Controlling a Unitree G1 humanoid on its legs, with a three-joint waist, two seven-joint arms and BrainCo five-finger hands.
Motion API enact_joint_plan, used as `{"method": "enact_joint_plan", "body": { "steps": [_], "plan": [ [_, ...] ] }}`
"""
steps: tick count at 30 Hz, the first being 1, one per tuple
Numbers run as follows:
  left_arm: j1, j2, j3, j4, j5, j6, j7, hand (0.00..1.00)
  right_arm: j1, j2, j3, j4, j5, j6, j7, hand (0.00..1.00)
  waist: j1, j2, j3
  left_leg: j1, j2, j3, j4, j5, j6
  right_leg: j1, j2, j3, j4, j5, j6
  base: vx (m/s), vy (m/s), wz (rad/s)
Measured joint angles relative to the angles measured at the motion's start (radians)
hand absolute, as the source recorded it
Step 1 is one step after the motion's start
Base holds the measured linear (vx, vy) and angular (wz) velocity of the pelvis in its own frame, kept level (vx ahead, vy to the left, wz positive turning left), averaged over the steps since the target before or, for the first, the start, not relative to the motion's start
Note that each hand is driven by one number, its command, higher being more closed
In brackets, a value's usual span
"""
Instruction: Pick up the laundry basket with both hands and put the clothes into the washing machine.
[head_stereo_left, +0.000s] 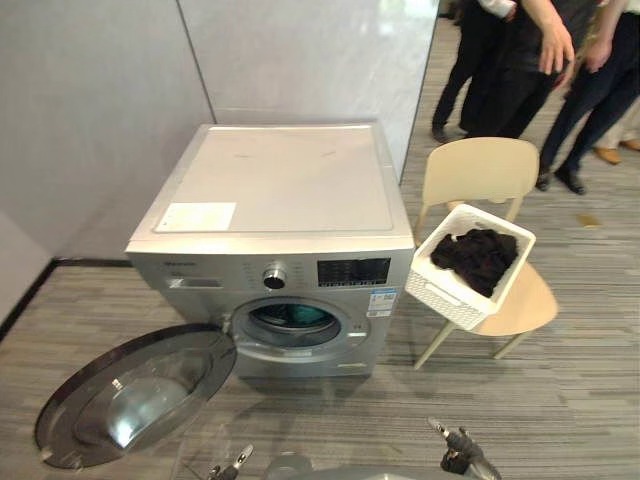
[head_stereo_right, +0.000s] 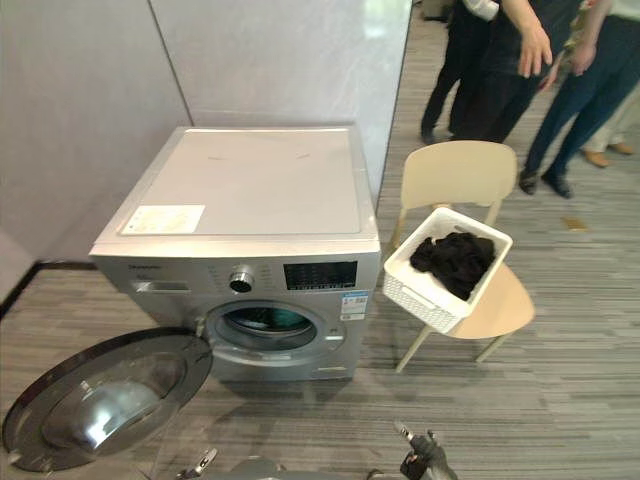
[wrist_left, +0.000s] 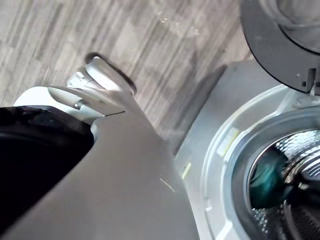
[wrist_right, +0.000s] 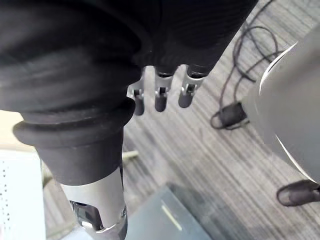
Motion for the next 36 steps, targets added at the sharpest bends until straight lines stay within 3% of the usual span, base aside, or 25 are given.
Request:
{"method": "enact_joint_plan", "body": {
  "steps": [3,6,7,8,9,12,13,15,16,17,18,19,22,23,24,25,26,27,28,29,30,31,34,35,36],
  "plan": [
    [-0.022,0.034,-0.087,0.042,0.051,0.002,-0.001,0.0,0.008,-0.009,0.035,-0.018,-0.011,0.003,0.003,0.0,-0.01,0.002,-0.013,0.055,-0.003,0.131,-0.067,0.008,0.009,-0.029,-0.007,0.115,-0.026,0.046,-0.007,0.01,0.101,-1.18],
    [-0.06,0.034,-0.122,0.042,0.073,0.002,-0.003,0.0,-0.002,-0.009,0.046,-0.042,-0.023,0.007,0.004,0.0,-0.01,0.013,-0.016,0.047,0.023,0.257,-0.057,0.012,0.022,-0.16,0.019,0.099,0.098,0.072,-0.013,0.06,0.06,-1.19],
    [-0.065,0.034,-0.123,0.042,0.075,0.003,-0.004,0.0,-0.012,-0.009,0.046,-0.042,-0.023,0.007,0.004,0.0,-0.011,0.017,-0.012,0.042,0.032,0.281,-0.051,0.013,0.022,-0.185,0.02,0.051,0.121,0.072,-0.031,0.06,-0.006,-1.24],
    [-0.082,0.034,-0.129,0.04,0.088,0.003,-0.005,0.0,-0.023,-0.01,0.045,-0.042,-0.031,0.01,0.005,0.0,-0.017,0.018,-0.001,0.051,0.041,0.327,-0.051,0.013,0.023,-0.215,0.005,-0.089,0.177,0.036,-0.111,0.03,-0.041,-1.04],
    [-0.087,0.033,-0.131,0.039,0.091,0.003,-0.005,0.0,-0.031,-0.013,0.042,-0.041,-0.032,0.01,0.004,0.0,-0.031,0.019,0.008,0.085,0.042,0.365,-0.055,0.013,0.022,-0.212,-0.028,-0.22,0.224,-0.009,-0.152,0.04,-0.062,-1.1],
    [-0.089,0.03,-0.141,0.04,0.091,0.003,-0.017,0.0,-0.029,-0.02,0.031,-0.034,-0.059,0.008,0.006,0.0,-0.04,0.01,0.017,0.149,0.038,0.401,-0.048,0.012,0.022,-0.195,-0.016,-0.222,0.245,-0.033,-0.123,0.04,-0.076,-0.8],
    [-0.093,0.029,-0.156,0.039,0.09,0.001,-0.02,0.0,-0.032,-0.02,0.022,-0.034,-0.067,0.009,0.004,0.0,-0.04,0.01,0.016,0.152,0.04,0.398,-0.046,0.009,0.017,-0.196,-0.014,-0.223,0.239,-0.09,-0.095,0.04,-0.119,-0.54],
    [-0.105,0.018,-0.203,0.039,0.092,0.005,-0.022,0.0,-0.032,-0.03,-0.008,-0.029,-0.071,0.01,0.002,0.0,-0.055,0.035,0.013,0.152,0.072,0.404,-0.073,0.006,0.012,-0.197,-0.033,-0.318,0.24,-0.149,-0.001,0.04,-0.149,-0.32],
    [-0.108,0.0,-0.22,0.038,0.095,0.002,-0.021,0.0,-0.04,-0.051,-0.037,-0.013,-0.078,0.011,0.0,0.0,-0.058,0.066,0.01,0.157,0.103,0.414,-0.101,-0.012,-0.018,-0.217,-0.053,-0.379,0.309,-0.163,-0.036,0.06,-0.121,-0.3],
    [-0.111,0.009,-0.226,0.036,0.096,0.002,-0.024,0.0,-0.037,-0.05,-0.049,0.011,-0.086,0.015,0.0,0.0,-0.059,0.01,0.018,0.164,0.08,0.429,-0.1,-0.018,-0.028,-0.229,-0.099,-0.371,0.331,-0.179,-0.048,0.06,-0.121,-0.46],
    [-0.118,0.019,-0.225,0.033,0.098,-0.001,-0.02,0.0,-0.038,-0.053,-0.057,0.032,-0.092,0.022,0.001,0.0,-0.046,0.013,0.023,0.17,0.09,0.431,-0.092,-0.037,-0.048,-0.231,-0.076,-0.374,0.33,-0.172,-0.052,0.04,-0.119,-0.54],
    [-0.119,0.036,-0.216,0.045,0.1,0.007,-0.021,0.0,-0.033,-0.046,-0.065,0.052,-0.096,0.025,0.0,0.0,-0.055,0.035,0.009,0.173,0.136,0.433,-0.088,-0.05,-0.053,-0.199,-0.014,-0.368,0.26,-0.16,-0.061,0.09,-0.213,-0.64],
    [-0.115,0.043,-0.198,0.056,0.108,0.009,-0.017,0.0,-0.004,-0.043,-0.102,0.051,-0.094,0.029,0.0,0.0,-0.072,0.038,0.005,0.183,0.215,0.47,-0.079,-0.082,-0.082,-0.185,0.068,-0.38,0.235,-0.182,-0.106,0.15,-0.206,-0.4],
    [-0.105,0.046,-0.191,0.071,0.108,0.011,-0.016,0.0,-0.001,-0.033,-0.131,0.048,-0.086,0.028,-0.002,0.0,-0.086,0.039,-0.001,0.174,0.246,0.454,-0.01,-0.077,-0.093,-0.162,0.106,-0.38,0.203,-0.193,-0.122,0.26,-0.261,-0.35],
    [-0.104,0.048,-0.149,0.065,0.103,0.012,-0.02,0.0,0.008,-0.023,-0.132,0.057,-0.086,0.029,-0.001,0.0,-0.082,0.024,0.0,0.09,0.283,0.407,0.187,-0.067,-0.044,-0.137,0.145,-0.365,0.16,-0.179,-0.143,0.28,-0.258,-0.41],
    [-0.11,0.045,-0.118,0.051,0.102,0.011,-0.019,0.0,0.008,-0.021,-0.132,0.063,-0.086,0.029,0.001,0.0,-0.076,0.015,0.003,0.038,0.298,0.366,0.31,-0.05,0.029,-0.107,0.16,-0.349,0.133,-0.164,-0.156,0.33,-0.279,-0.7],
    [-0.115,0.045,-0.093,0.036,0.1,0.011,-0.018,0.0,0.005,-0.018,-0.122,0.066,-0.086,0.027,0.001,0.0,-0.061,-0.003,0.018,-0.072,0.31,0.259,0.559,0.005,0.123,-0.047,0.175,-0.314,0.091,-0.126,-0.191,0.32,-0.185,-0.84],
    [-0.125,0.041,-0.09,0.022,0.101,0.004,-0.018,0.0,-0.012,-0.021,-0.11,0.076,-0.081,0.026,0.0,0.0,-0.046,0.004,0.049,-0.143,0.277,0.153,0.729,-0.008,0.104,-0.014,0.188,-0.288,0.103,-0.105,-0.22,0.31,-0.107,-0.87],
    [-0.127,0.041,-0.089,0.016,0.101,0.002,-0.017,0.0,-0.021,-0.022,-0.105,0.075,-0.072,0.026,0.0,0.0,-0.043,0.005,0.055,-0.177,0.246,0.116,0.776,-0.016,0.091,-0.002,0.188,-0.271,0.109,-0.113,-0.228,0.26,-0.026,-1.01],
    [-0.129,0.04,-0.087,0.011,0.099,0.001,-0.017,0.0,-0.024,-0.022,-0.103,0.074,-0.064,0.024,0.0,0.0,-0.024,0.003,0.058,-0.24,0.167,0.07,0.811,-0.035,0.061,0.018,0.186,-0.227,0.105,-0.13,-0.233,0.3,-0.017,-0.91],
    [-0.123,0.039,-0.085,0.005,0.099,0.001,-0.017,0.0,-0.033,-0.034,-0.093,0.074,-0.064,0.025,0.0,0.0,-0.014,0.007,0.06,-0.285,0.11,0.048,0.794,-0.052,0.03,0.036,0.183,-0.208,0.09,-0.141,-0.23,0.39,-0.013,-1.19],
    [-0.116,0.042,-0.085,0.007,0.097,0.003,-0.016,0.0,-0.051,-0.038,-0.087,0.074,-0.064,0.026,0.002,0.0,0.005,0.009,0.069,-0.323,0.061,0.049,0.7,-0.065,0.008,0.062,0.177,-0.201,0.07,-0.138,-0.204,0.35,-0.002,-1.07],
    [-0.088,0.04,-0.045,0.028,0.093,0.013,-0.018,0.0,-0.068,-0.018,-0.064,0.051,-0.064,0.024,0.003,0.0,0.021,-0.003,0.081,-0.33,-0.008,0.175,0.274,-0.034,0.024,0.149,0.17,-0.18,0.011,-0.15,-0.156,0.43,0.036,-0.52],
    [-0.081,0.039,-0.036,0.028,0.093,0.014,-0.018,0.0,-0.07,-0.01,-0.054,0.04,-0.064,0.023,0.004,0.0,0.028,-0.014,0.086,-0.331,-0.031,0.204,0.205,0.043,0.07,0.179,0.163,-0.178,-0.009,-0.158,-0.142,0.47,0.089,-0.03],
    [-0.073,0.041,-0.02,0.028,0.09,0.012,-0.019,0.0,-0.072,-0.005,-0.05,0.037,-0.064,0.021,0.004,0.0,0.03,-0.03,0.084,-0.317,-0.043,0.221,0.166,0.099,0.085,0.194,0.153,-0.169,-0.02,-0.163,-0.133,0.53,0.103,-0.04]
  ]
}}
